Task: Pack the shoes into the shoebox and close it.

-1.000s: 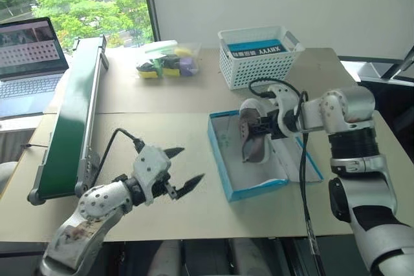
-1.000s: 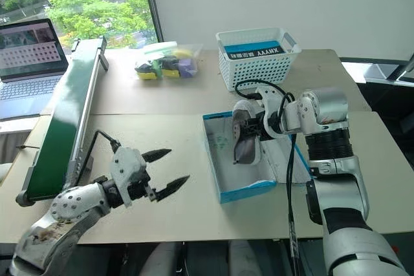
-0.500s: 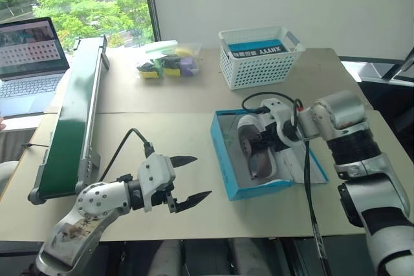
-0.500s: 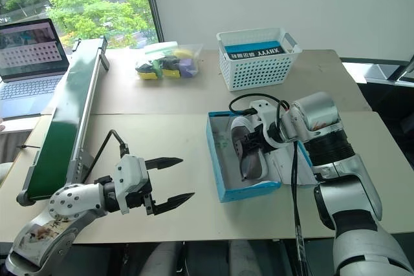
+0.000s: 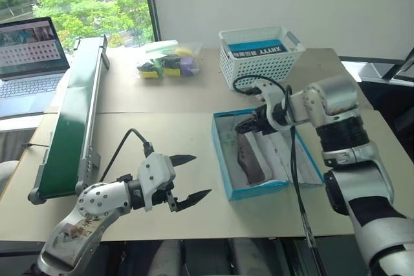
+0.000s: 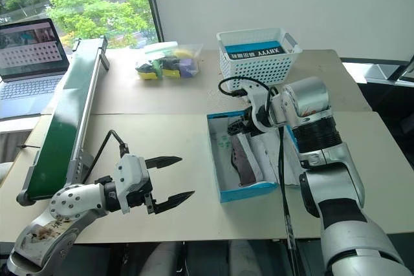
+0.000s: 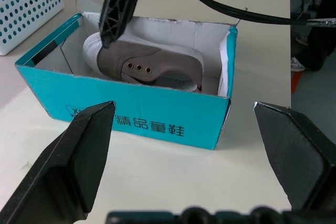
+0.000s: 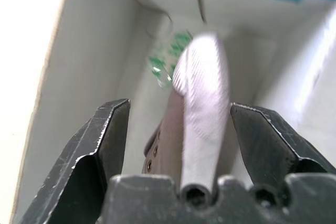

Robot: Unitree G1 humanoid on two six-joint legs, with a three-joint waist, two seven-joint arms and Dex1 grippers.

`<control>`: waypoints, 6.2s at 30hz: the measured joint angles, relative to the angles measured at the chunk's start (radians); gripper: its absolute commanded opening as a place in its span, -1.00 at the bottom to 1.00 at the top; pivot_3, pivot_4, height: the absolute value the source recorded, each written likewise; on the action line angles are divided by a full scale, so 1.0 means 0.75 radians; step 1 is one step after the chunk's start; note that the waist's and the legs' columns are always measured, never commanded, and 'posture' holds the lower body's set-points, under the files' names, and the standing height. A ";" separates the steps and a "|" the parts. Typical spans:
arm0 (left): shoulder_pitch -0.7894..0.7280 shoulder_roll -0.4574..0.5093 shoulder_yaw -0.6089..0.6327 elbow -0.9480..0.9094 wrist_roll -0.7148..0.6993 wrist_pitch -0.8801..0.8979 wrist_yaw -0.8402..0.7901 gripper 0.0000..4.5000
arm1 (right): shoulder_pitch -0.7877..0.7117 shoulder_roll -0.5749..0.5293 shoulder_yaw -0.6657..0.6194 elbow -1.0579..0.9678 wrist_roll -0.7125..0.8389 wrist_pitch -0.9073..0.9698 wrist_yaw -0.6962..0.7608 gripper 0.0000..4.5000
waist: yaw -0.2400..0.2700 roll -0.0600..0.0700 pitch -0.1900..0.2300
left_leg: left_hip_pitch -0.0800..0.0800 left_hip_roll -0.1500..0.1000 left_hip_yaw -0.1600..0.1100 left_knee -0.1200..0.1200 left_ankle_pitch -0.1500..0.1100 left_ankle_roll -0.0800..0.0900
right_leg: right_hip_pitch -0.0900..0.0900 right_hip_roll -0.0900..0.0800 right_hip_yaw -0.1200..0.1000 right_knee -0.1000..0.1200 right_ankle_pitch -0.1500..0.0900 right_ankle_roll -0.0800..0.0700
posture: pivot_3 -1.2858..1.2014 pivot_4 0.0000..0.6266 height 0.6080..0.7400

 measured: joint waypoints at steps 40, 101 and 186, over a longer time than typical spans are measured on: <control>0.000 -0.366 0.721 0.248 0.301 0.387 0.956 1.00 | 0.610 0.354 0.201 -0.413 -0.284 -1.333 0.283 1.00 | 0.001 -0.005 -0.003 | 0.009 0.000 -0.002 0.003 0.000 -0.001 | 0.004 -0.001 0.000 0.007 0.002 -0.002 | 0.03 -0.52 0.96; -0.071 -0.427 0.758 0.370 0.305 0.379 0.975 1.00 | 0.648 0.404 0.211 -0.377 -0.445 -1.306 0.196 1.00 | 0.000 -0.006 -0.004 | 0.009 0.000 -0.002 0.002 0.000 -0.002 | 0.004 -0.001 0.000 0.007 0.002 -0.002 | 0.03 -0.52 0.96; -0.244 -0.549 0.507 0.272 0.273 0.310 1.044 0.98 | 0.650 0.405 0.199 -0.392 -0.452 -1.302 0.157 1.00 | -0.003 -0.008 -0.004 | 0.008 0.000 -0.001 0.002 0.000 -0.002 | 0.003 -0.001 0.000 0.007 0.002 -0.002 | 0.03 -0.52 0.96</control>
